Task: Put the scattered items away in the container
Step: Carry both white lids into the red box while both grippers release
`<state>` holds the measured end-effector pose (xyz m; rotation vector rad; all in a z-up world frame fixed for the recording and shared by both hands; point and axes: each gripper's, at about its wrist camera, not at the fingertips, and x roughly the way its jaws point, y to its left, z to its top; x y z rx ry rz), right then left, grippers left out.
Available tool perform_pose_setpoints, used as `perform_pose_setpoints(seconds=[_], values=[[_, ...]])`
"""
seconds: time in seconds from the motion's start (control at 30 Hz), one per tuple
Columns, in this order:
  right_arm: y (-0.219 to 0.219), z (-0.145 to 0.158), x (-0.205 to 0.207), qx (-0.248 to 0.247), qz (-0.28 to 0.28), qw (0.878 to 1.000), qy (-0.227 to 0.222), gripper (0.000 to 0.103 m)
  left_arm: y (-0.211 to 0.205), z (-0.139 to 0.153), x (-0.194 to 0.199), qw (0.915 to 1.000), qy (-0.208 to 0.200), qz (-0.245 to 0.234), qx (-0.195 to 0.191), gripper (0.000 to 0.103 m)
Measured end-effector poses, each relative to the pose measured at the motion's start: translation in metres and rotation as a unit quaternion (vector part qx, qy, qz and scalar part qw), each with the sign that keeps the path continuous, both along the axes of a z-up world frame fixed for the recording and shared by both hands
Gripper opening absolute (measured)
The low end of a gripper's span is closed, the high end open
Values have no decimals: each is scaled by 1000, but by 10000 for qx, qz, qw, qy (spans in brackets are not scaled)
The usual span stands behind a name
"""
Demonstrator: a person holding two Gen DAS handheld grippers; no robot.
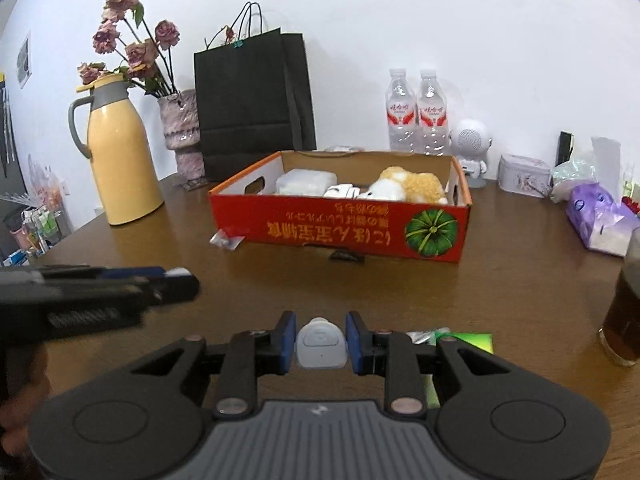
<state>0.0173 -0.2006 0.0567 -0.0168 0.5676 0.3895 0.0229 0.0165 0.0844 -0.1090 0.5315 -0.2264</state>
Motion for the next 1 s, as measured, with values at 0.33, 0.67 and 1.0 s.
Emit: perform_pose_setpoints(seconds=[0.33,0.67,1.0], values=[[-7,71,176,242,-98,9980,567,26,24,30,245,9881,1507,-242,194,39],[5,17,333,-771,-651,9742,2018,28,28,-23,314,9711,2310,-317,506,71],[5,29,325,-632,-747,9663,2383,77,47,21,306,9590,2764,94,616,97]])
